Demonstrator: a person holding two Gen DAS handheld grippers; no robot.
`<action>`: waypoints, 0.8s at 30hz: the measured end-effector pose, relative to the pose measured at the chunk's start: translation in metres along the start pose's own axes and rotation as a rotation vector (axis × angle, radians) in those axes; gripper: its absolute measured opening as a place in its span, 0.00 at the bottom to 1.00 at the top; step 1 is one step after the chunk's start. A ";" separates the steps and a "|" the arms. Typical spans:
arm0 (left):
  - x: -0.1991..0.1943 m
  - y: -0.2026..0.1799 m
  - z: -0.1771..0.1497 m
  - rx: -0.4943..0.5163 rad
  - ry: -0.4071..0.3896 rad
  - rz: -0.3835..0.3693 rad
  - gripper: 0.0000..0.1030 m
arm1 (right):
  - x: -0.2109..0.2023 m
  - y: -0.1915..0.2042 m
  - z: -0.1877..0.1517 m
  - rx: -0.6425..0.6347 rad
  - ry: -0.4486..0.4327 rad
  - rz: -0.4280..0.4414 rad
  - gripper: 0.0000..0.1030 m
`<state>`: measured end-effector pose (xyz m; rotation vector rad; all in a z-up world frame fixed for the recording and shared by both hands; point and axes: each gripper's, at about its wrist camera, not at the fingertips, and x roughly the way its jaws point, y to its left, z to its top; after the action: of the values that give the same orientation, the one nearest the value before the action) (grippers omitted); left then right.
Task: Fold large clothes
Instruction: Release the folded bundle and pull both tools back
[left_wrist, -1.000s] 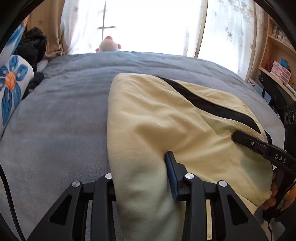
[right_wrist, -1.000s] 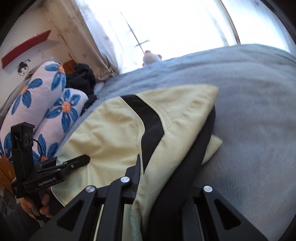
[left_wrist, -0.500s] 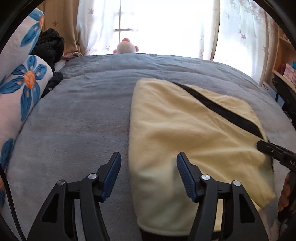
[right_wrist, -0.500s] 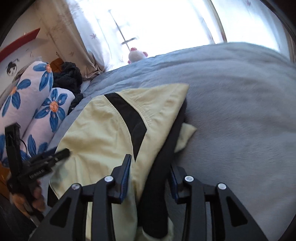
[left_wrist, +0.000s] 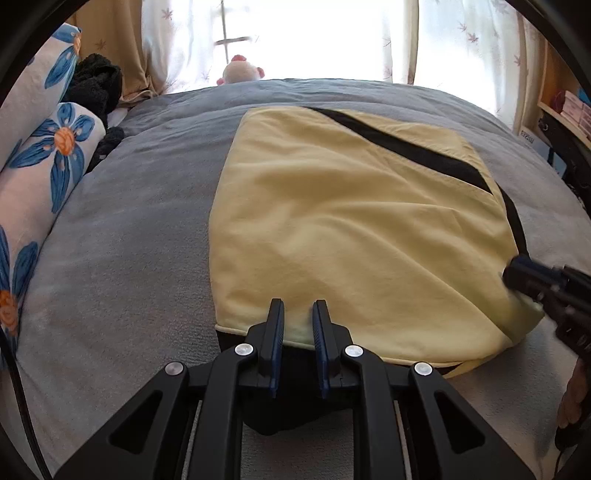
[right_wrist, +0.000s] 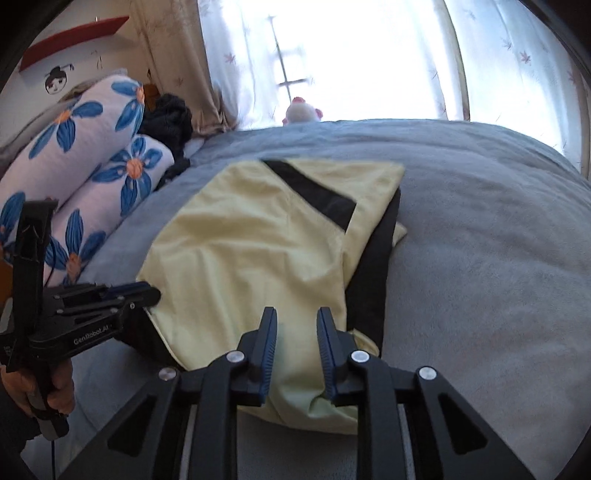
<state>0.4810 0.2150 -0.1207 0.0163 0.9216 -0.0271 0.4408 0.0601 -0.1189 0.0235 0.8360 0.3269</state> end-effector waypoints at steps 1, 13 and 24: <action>0.001 0.000 0.000 -0.006 0.007 0.000 0.14 | 0.008 -0.004 -0.002 0.004 0.026 -0.028 0.12; -0.037 -0.013 0.003 -0.062 0.053 -0.003 0.53 | -0.051 -0.007 -0.007 0.067 0.066 0.004 0.15; -0.171 -0.074 -0.027 -0.006 -0.021 -0.020 0.71 | -0.205 -0.009 -0.021 0.081 0.014 0.021 0.16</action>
<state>0.3537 0.1443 -0.0007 0.0006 0.9010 -0.0430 0.3003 -0.0111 0.0145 0.1052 0.8634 0.3132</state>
